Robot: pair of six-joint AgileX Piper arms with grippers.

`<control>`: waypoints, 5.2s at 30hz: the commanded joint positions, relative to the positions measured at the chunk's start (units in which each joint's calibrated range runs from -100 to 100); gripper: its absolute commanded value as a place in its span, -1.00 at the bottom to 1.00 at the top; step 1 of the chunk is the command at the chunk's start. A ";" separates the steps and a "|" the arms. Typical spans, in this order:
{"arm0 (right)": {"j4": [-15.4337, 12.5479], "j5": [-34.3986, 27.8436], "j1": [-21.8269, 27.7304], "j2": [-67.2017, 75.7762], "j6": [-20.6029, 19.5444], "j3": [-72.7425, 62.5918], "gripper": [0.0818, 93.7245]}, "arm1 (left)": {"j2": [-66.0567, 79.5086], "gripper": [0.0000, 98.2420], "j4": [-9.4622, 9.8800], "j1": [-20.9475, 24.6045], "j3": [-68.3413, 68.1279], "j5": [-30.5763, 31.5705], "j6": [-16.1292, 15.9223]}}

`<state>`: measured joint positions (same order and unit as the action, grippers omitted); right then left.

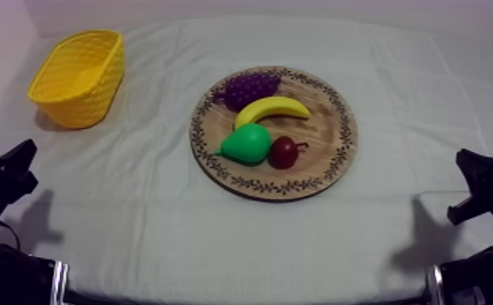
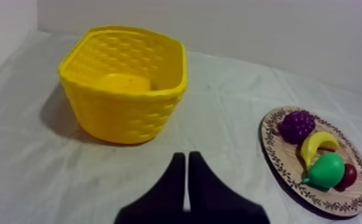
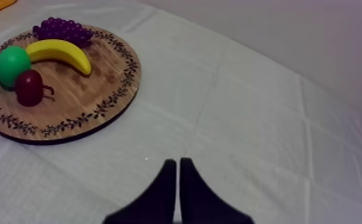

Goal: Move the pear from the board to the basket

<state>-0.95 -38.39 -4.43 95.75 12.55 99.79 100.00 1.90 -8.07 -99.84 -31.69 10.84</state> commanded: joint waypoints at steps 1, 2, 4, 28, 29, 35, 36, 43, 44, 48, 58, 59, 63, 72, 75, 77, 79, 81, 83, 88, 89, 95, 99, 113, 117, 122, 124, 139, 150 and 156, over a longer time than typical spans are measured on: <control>0.00 0.00 -0.02 0.01 -0.02 -0.01 -0.99 | 0.00 -1.00 0.03 1.89 -0.05 0.01 0.37; 0.00 0.00 -0.02 0.01 -0.02 -0.01 -0.99 | 0.00 -1.00 0.03 2.15 -0.05 0.01 0.13; 0.00 0.00 -0.02 0.01 -0.02 -0.01 -0.99 | 0.00 -1.00 0.03 3.24 -0.05 0.01 -0.63; 0.00 0.00 -0.02 0.01 -0.02 -0.01 -0.99 | -7.78 -1.00 -4.00 5.87 13.42 -6.68 -8.51; 0.00 0.00 -0.02 0.01 -0.02 -0.01 -0.99 | -10.28 -1.00 -4.23 5.83 16.68 -7.98 -9.23; 0.00 0.00 -0.02 0.01 -0.02 -0.01 -0.99 | -25.77 -1.00 -6.45 5.56 34.42 -14.78 -14.08; 0.00 0.00 -0.02 0.01 -0.02 -0.01 -0.99 | -28.02 -1.00 -7.14 5.54 36.71 -15.56 -15.08; 0.00 0.00 -0.02 0.01 -0.02 -0.01 -0.99 | -39.58 -1.00 -10.70 4.82 48.78 -19.11 -20.40; 0.00 0.00 -0.02 0.01 -0.02 -0.01 -0.99 | -40.89 -1.00 -10.78 4.50 50.34 -19.74 -20.73; 0.00 0.00 -0.02 0.01 -0.02 -0.01 -0.99 | -46.72 -1.00 -10.88 2.68 56.74 -22.46 -21.84; 0.00 0.00 -0.02 0.01 -0.02 -0.01 -0.99 | -63.41 -1.00 -11.26 -0.96 69.38 -28.13 -23.65; 0.00 0.00 -0.02 0.01 -0.02 -0.01 -0.99 | -64.86 -1.00 -11.14 -1.56 70.28 -28.26 -23.70; 0.00 0.00 -0.02 0.01 -0.02 -0.01 -0.99 | -69.89 -1.00 -9.39 -5.07 72.98 -28.01 -23.23; 0.00 0.00 -0.02 0.01 -0.02 -0.01 -0.99 | -78.10 -1.00 -5.59 -14.49 76.52 -30.01 -22.78; 0.00 0.00 -0.02 0.01 -0.02 -0.01 -0.99 | -80.93 -1.00 -5.38 -17.62 77.03 -30.79 -23.24; 0.00 0.00 -0.02 0.01 -0.02 -0.01 -0.99 | -82.83 -1.00 -5.18 -19.81 77.20 -31.15 -23.30; 0.00 0.00 -0.02 0.01 -0.02 -0.01 -0.99 | -84.69 -1.00 -4.92 -21.97 77.49 -31.51 -23.13; 0.00 0.00 -0.02 0.01 -0.02 -0.01 -0.99 | -86.52 -1.00 -4.56 -24.06 77.92 -31.74 -22.86; 0.00 0.00 -0.02 0.01 -0.02 -0.01 -0.99 | -88.29 -1.00 -4.17 -25.98 78.65 -31.99 -22.57; 0.00 0.00 -0.02 0.01 -0.02 -0.01 -0.99 | -91.82 -0.91 -3.79 -29.55 79.89 -32.33 -22.66; 0.00 0.00 -0.02 0.01 -0.02 -0.01 -0.99 | -92.48 -0.87 -3.71 -30.05 80.08 -32.37 -22.77; 0.00 0.00 -0.02 0.01 -0.02 -0.01 -0.99 | -97.12 -0.34 -1.79 -32.61 81.69 -32.99 -22.16; 0.00 0.00 -0.02 0.01 -0.02 -0.01 -0.99 | -100.57 0.11 -0.75 -33.37 82.48 -33.14 -21.75; 0.00 0.00 -0.02 0.01 -0.02 -0.01 -0.99 | -114.71 0.81 2.47 -34.01 89.43 -34.98 -20.03; 0.00 0.00 -0.02 0.01 -0.02 -0.01 -0.99 | -118.77 0.88 2.58 -33.18 91.22 -35.03 -20.27; 0.00 0.00 -0.02 0.01 -0.02 -0.01 -0.99 | -123.63 0.92 2.46 -31.76 93.24 -35.04 -20.95; 0.00 0.00 -0.04 0.01 -0.02 -0.01 -0.99 | -125.41 0.93 2.50 -31.44 93.88 -35.02 -21.15; 0.00 0.00 -0.09 0.01 -0.02 -0.01 -0.99 | -137.78 0.88 1.62 -30.81 100.95 -36.33 -22.83; 0.00 0.00 -0.09 0.01 -0.02 -0.01 -0.99 | -142.76 0.51 -0.81 -29.49 107.92 -41.54 -24.66; 0.00 0.00 -0.09 0.01 -0.02 -0.01 -0.99 | -144.17 0.07 -1.36 -28.92 109.84 -43.01 -24.45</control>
<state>-0.95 -38.39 -4.51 95.75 12.52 99.79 -44.21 0.56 -36.99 9.96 -74.69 -13.65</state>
